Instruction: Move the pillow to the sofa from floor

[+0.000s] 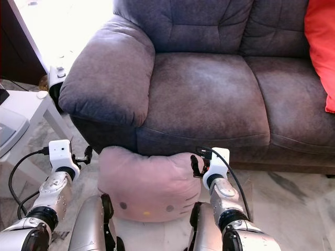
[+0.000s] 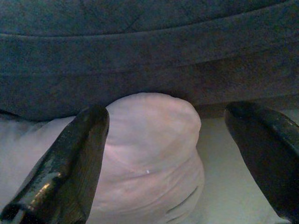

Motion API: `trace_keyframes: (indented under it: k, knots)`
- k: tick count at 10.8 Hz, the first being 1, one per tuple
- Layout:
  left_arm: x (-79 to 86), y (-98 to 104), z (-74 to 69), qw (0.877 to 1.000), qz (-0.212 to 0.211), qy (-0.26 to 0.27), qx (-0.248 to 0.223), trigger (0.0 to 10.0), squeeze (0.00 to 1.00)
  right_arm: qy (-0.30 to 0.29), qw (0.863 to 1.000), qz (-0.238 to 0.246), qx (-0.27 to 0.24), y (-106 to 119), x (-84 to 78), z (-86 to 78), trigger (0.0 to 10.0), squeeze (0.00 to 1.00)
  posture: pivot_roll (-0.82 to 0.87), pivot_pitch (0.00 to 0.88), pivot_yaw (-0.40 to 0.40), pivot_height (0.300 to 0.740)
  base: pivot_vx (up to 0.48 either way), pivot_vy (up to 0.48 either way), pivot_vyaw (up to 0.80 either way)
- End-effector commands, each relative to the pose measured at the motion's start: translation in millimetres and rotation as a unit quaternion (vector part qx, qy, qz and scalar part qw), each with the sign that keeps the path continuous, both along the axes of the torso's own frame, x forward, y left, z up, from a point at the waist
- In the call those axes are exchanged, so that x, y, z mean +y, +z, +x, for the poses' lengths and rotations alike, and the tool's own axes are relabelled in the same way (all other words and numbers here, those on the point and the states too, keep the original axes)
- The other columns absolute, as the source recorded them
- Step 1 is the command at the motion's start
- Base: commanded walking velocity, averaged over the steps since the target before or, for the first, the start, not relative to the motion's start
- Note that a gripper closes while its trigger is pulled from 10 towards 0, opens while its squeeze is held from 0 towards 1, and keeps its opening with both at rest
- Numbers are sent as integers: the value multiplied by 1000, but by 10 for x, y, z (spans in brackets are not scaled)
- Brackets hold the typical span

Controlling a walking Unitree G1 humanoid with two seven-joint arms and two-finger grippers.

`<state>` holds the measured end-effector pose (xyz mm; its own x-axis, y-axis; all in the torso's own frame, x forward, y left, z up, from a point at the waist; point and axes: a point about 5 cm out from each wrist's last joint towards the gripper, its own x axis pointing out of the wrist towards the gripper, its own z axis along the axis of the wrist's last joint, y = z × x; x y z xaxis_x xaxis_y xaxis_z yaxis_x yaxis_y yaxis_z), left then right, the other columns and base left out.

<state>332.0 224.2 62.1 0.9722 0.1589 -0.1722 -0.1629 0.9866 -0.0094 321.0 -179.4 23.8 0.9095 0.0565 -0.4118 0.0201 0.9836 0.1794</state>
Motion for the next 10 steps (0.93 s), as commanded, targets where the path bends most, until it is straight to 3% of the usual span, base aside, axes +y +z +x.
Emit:
trace_keyframes:
  k: [1, 5, 10]
  knots:
    - [19, -43, -24, 1000, 9, -5, 15, 10000, 0, -13, 1000, 4, 4, -34, -32, -35, 10000, 0, 88, 120, -48, 513, 0, 0, 0]
    - [27, -29, -16, 1000, 8, -6, 13, 10000, 0, -25, 999, 27, -6, -19, -14, -24, 10000, 0, 93, 124, -48, 501, 0, 0, -117]
    - [12, -21, -6, 1000, 14, -18, 14, 10000, 0, -31, 999, 20, -8, -36, -23, -44, 10000, 0, 96, 125, -37, 493, 0, 0, 0]
